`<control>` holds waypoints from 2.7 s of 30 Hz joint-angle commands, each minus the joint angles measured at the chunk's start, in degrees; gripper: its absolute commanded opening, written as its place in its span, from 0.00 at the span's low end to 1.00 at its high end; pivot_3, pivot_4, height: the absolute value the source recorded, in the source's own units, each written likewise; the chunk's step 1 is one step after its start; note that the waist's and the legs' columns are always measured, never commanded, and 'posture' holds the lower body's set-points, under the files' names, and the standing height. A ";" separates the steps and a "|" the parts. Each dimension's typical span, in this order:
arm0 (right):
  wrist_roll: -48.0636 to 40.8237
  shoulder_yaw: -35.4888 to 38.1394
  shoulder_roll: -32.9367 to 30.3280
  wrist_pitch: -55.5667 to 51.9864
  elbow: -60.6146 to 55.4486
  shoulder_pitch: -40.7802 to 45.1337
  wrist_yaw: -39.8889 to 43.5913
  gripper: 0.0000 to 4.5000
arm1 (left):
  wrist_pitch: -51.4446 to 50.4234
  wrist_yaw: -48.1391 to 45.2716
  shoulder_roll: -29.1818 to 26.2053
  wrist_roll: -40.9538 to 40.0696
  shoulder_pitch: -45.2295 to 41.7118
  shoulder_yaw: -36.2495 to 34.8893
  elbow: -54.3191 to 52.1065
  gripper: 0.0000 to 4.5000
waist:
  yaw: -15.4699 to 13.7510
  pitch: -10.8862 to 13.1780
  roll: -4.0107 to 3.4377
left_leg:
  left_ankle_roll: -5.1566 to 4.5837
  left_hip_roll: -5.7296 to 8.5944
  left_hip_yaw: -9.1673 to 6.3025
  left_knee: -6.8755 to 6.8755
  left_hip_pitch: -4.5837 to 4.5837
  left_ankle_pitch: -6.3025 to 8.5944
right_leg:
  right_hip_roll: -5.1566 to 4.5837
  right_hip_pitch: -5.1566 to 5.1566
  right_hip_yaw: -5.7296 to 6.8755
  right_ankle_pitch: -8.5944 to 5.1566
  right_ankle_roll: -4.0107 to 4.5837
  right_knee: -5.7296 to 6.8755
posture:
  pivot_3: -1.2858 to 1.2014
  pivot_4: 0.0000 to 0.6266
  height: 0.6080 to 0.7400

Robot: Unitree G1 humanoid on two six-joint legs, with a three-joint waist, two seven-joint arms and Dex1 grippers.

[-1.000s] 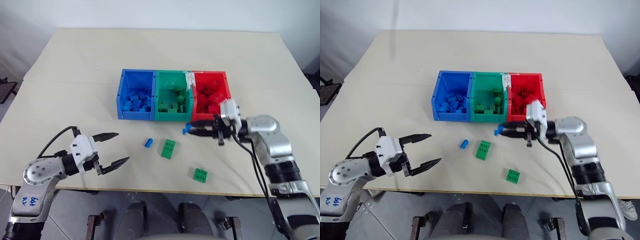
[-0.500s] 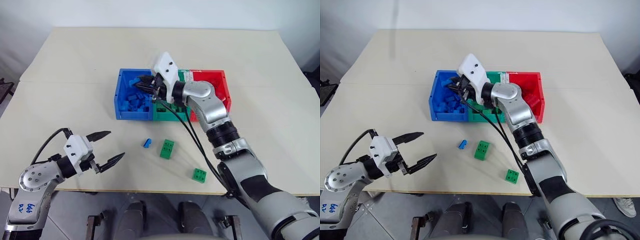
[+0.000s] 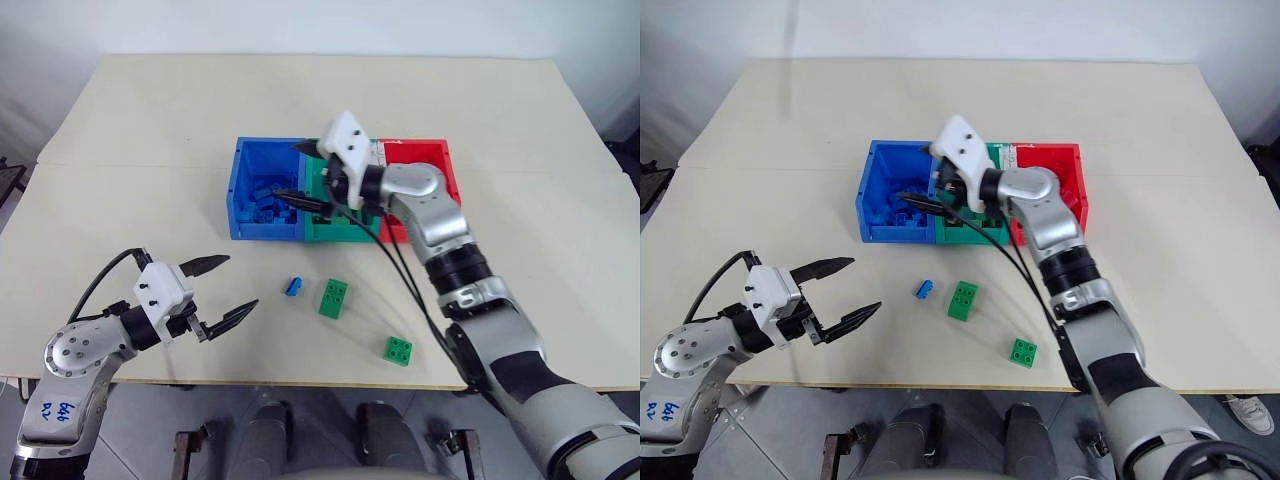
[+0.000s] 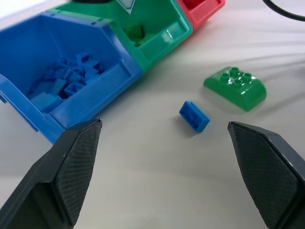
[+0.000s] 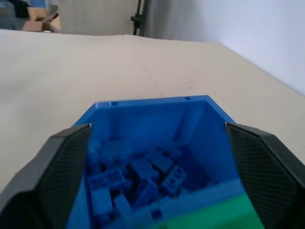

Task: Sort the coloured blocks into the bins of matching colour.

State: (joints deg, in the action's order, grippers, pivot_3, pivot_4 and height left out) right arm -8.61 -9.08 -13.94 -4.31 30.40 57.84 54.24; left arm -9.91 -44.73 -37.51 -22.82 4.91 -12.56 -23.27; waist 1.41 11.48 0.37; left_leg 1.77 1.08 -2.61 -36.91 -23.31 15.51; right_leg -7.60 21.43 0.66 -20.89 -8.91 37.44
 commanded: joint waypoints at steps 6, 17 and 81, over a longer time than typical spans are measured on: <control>-13.64 11.55 -17.40 -4.26 -22.64 -20.46 14.57 0.99 | -0.10 -3.35 -0.66 -1.73 -4.30 1.60 1.19 1.00 | -0.05 0.00 0.00 | -0.03 -0.02 0.04 0.02 -0.01 0.03 | 0.03 -0.04 0.02 0.00 0.00 -0.12 | 0.52 0.24 1.00; -19.50 30.86 -33.64 5.57 -26.43 -52.81 25.65 0.99 | -2.01 -9.76 -0.34 -3.21 -8.82 6.96 4.01 1.00 | -0.82 0.01 0.02 | -0.04 -0.11 0.57 -0.05 0.11 0.03 | 0.06 -0.34 0.10 0.01 -0.03 -0.54 | 0.52 0.24 1.00; -3.82 5.73 -5.53 2.25 1.78 -5.81 -4.15 0.55 | 7.47 1.72 5.58 3.09 -0.80 1.75 5.72 1.00 | -1.07 0.03 0.02 | -0.03 -0.18 0.04 -0.14 0.13 0.24 | 0.10 -0.44 0.21 0.09 -0.11 -0.75 | 0.52 0.24 1.00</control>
State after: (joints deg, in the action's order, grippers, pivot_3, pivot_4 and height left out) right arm -12.83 -4.20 -19.57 -4.10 31.70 51.46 50.37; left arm -3.59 -43.58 -32.16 -19.93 4.00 -10.19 -16.68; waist 0.34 11.51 0.38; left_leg 1.74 0.90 -2.56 -37.05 -23.20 15.75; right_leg -7.50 21.01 0.87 -20.80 -9.02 36.81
